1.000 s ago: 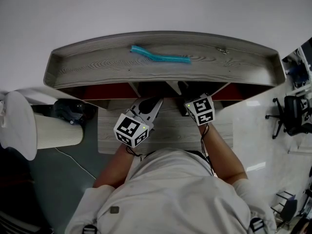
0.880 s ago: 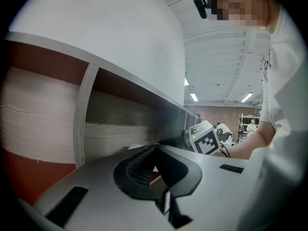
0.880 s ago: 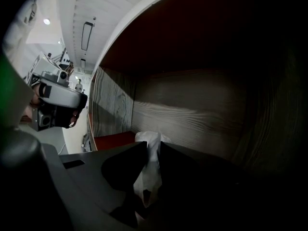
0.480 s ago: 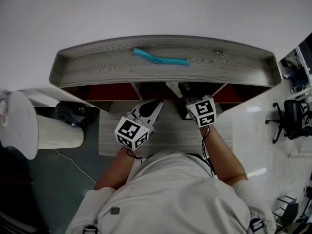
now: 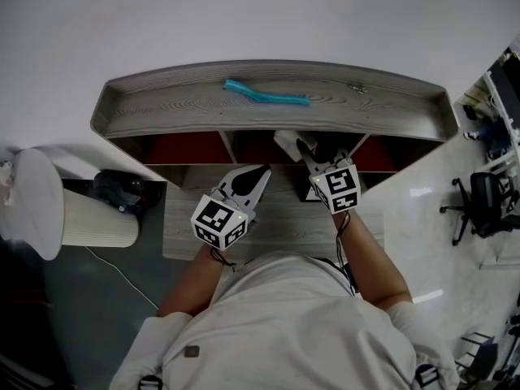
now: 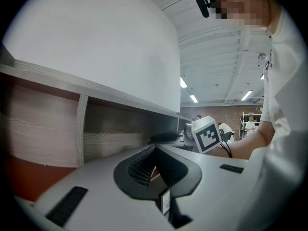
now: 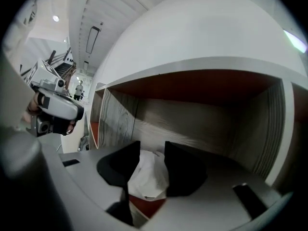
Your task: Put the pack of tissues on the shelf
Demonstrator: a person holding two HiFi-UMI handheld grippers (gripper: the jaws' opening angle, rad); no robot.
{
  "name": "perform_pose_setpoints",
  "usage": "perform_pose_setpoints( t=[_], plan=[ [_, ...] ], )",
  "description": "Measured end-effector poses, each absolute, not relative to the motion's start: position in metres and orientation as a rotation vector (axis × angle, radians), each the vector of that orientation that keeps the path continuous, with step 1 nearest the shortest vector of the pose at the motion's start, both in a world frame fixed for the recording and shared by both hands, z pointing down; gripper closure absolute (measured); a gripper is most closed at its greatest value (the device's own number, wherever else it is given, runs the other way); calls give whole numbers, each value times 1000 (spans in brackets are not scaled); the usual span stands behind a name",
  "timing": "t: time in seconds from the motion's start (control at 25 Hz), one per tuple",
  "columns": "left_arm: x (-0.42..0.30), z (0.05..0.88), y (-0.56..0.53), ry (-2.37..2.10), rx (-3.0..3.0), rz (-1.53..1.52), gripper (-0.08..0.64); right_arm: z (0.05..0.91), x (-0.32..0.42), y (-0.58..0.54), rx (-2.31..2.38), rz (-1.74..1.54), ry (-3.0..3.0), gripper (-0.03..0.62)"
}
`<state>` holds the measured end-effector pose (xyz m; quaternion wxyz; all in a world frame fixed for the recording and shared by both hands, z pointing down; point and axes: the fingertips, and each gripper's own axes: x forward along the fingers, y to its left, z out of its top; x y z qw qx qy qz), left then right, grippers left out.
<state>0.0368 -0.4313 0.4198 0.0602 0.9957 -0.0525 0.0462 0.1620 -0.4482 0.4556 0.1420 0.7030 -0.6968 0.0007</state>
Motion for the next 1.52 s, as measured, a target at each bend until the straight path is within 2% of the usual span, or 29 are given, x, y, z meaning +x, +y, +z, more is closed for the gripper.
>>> perform_pose_setpoints(
  t=[0.28,0.72,1.52],
  plan=[
    [31,418,-416,-192,3009,139,546,447,149,-427,2013,6,-2049,425],
    [29,405,-381,-325,3044,137,546,431,135,-372,1935,-51,-2179,497],
    [73,416,-203,-464,3014,156,546,423,135,-188,1715,-34,-2445,557]
  ],
)
